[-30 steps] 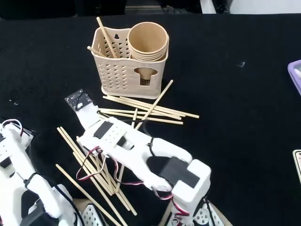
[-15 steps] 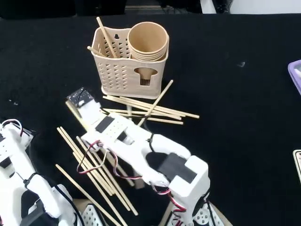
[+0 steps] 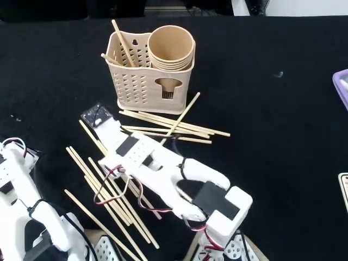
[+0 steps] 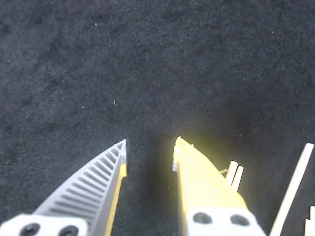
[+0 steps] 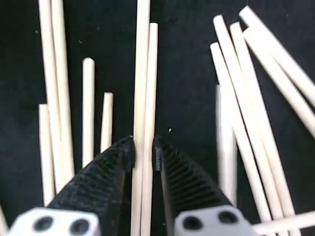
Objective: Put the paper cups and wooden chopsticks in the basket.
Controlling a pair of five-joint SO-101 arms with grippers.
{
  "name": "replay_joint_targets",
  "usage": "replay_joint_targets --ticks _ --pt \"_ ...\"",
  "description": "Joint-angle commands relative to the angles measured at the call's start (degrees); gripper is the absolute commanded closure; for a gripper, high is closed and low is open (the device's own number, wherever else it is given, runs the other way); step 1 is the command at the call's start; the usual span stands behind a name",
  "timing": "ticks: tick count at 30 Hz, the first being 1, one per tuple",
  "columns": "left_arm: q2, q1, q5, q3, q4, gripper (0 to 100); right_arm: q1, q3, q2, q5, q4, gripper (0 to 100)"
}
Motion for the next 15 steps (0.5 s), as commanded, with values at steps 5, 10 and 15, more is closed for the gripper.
replay_joint_targets --ticks 5,10,15 --pt "-1.23 -0.48 0.35 -0.75 -0.35 84 0.97 -2.33 1.19 0.53 -2.64 98.7" --pt "-1.23 -0.66 0.35 -0.75 -0.35 84 0.79 -8.48 5.49 2.02 3.60 94.5" --pt "-1.23 -0.75 0.35 -0.75 -0.35 84 0.70 -17.36 12.26 3.69 12.13 82.8"
